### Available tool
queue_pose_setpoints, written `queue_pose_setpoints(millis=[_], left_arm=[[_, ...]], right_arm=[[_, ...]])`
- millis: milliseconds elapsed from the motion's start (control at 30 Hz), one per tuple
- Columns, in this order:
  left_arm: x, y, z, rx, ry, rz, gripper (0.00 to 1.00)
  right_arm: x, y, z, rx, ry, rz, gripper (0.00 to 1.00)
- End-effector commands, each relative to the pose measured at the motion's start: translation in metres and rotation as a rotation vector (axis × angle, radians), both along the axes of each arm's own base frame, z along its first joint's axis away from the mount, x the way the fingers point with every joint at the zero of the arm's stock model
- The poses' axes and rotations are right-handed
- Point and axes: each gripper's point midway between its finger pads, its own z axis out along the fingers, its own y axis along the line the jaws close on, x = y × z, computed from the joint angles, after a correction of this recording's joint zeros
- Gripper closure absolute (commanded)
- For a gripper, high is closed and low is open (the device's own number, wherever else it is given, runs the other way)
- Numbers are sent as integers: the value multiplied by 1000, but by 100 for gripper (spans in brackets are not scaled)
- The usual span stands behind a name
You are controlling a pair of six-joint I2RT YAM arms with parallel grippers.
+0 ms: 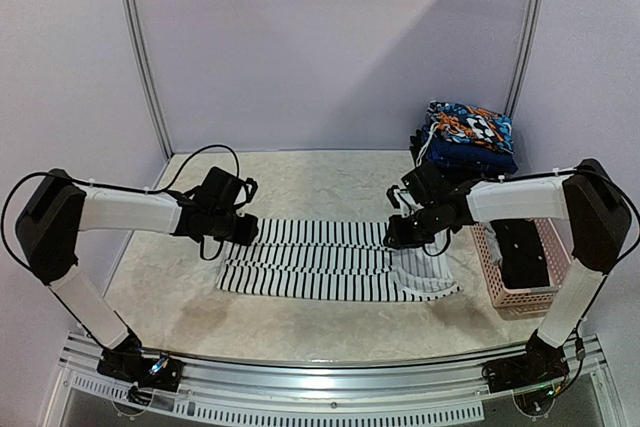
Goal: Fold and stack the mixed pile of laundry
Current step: Adjust the rectangle-folded tank top at the center of the board.
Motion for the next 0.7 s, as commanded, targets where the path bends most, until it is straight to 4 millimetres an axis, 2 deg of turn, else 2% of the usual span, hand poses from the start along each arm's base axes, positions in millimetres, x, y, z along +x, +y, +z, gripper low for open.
queue_pose_setpoints(millis=[0,367,500,667], left_arm=[[16,-16,4,20,-32,-38,74],[36,-23,-23,51,7,-47,74],[34,-21,-31,59,24,-44,74],[26,-15,-40,66,41,-32,75]], right_arm=[[18,-4,13,-33,-67,-70,81],[35,-12,-4,-105,-70,-161,78],[42,-15,-21,-155,-55,-176,78],[42,-12,-34,-161,-29,-162,78]])
